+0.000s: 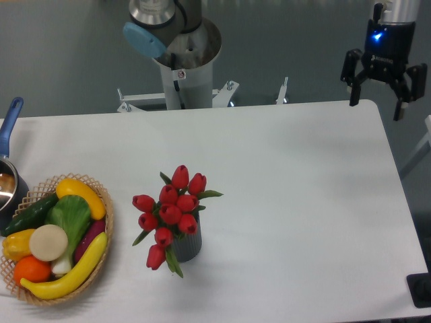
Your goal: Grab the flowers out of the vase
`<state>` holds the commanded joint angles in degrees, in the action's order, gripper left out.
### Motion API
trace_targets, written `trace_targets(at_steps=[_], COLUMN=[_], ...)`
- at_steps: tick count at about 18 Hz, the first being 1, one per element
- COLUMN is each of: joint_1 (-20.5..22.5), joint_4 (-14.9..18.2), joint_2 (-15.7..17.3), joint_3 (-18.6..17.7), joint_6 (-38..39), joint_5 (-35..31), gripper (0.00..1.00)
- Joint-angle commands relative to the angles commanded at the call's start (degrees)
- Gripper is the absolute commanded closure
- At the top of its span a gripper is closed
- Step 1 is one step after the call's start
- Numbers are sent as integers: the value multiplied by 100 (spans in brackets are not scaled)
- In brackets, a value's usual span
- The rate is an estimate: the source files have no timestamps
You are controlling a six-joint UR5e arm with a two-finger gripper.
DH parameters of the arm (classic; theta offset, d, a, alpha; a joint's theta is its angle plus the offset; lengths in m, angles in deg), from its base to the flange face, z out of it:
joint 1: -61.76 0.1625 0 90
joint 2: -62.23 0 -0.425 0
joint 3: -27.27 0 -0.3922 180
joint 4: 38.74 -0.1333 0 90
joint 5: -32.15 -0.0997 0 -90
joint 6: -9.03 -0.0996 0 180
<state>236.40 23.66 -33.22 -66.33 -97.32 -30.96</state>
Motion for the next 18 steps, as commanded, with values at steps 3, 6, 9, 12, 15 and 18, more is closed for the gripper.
trace_targets(at_steps=[3, 6, 9, 12, 15, 18], joint_1=[0, 17, 0, -9, 26, 26], joint_4=[9, 0, 0, 0, -61, -158], joint_2=[0, 9, 9, 26, 70, 79], joint_3=[-18, -18, -35, -79, -219, -386], joint_6=[35, 35, 44, 62, 53, 79], joint_5=[35, 35, 44, 141, 149, 167], gripper=[0, 0, 0, 0, 0, 0])
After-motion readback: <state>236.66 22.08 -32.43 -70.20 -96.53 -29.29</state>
